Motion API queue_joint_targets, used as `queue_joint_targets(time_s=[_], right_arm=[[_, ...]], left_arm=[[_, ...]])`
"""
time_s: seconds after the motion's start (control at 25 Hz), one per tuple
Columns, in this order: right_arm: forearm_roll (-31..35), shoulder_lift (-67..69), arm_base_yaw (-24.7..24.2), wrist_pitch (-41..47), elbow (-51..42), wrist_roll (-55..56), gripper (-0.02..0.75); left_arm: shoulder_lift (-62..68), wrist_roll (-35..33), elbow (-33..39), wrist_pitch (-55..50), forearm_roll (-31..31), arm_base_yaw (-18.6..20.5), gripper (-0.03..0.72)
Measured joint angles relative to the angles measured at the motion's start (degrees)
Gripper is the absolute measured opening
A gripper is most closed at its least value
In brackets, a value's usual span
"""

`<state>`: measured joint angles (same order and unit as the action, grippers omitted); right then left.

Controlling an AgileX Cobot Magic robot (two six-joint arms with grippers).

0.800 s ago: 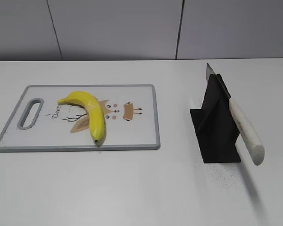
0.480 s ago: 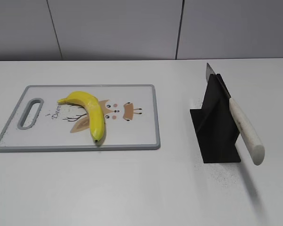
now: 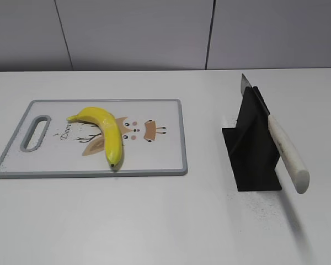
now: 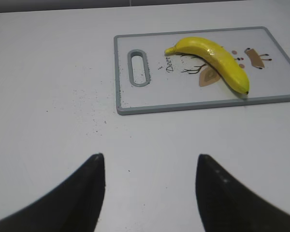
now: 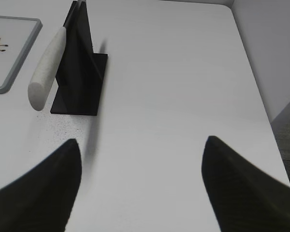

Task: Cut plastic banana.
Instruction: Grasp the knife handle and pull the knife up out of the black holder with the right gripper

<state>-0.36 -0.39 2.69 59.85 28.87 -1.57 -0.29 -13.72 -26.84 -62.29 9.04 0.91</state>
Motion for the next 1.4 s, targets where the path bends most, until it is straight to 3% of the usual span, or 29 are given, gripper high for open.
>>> queue_joint_targets(time_s=[0.56,0.8,0.92,1.24,1.4], right_arm=[[-1.94,0.71,0.00,0.05,1.14,-0.05,0.585],[-2.01,13.80,0.17,2.41,6.50,-0.05,0.584],[-0.39,20.20,2.12,1.74,8.86,-0.05,0.584],[0.02,32.67,14.58,0.93,9.56,4.07,0.584],[0.36,41.76,15.65,0.88,12.57,8.99,0.582]], left_arm=[[0.00,0.00,0.00,0.05,0.00,0.00,0.581],[0.00,0.00,0.00,0.05,0.00,0.00,0.580],[0.00,0.00,0.00,0.05,0.00,0.00,0.580],[0.00,0.00,0.00,0.05,0.00,0.00,0.580],[0.00,0.00,0.00,0.05,0.00,0.00,0.580]])
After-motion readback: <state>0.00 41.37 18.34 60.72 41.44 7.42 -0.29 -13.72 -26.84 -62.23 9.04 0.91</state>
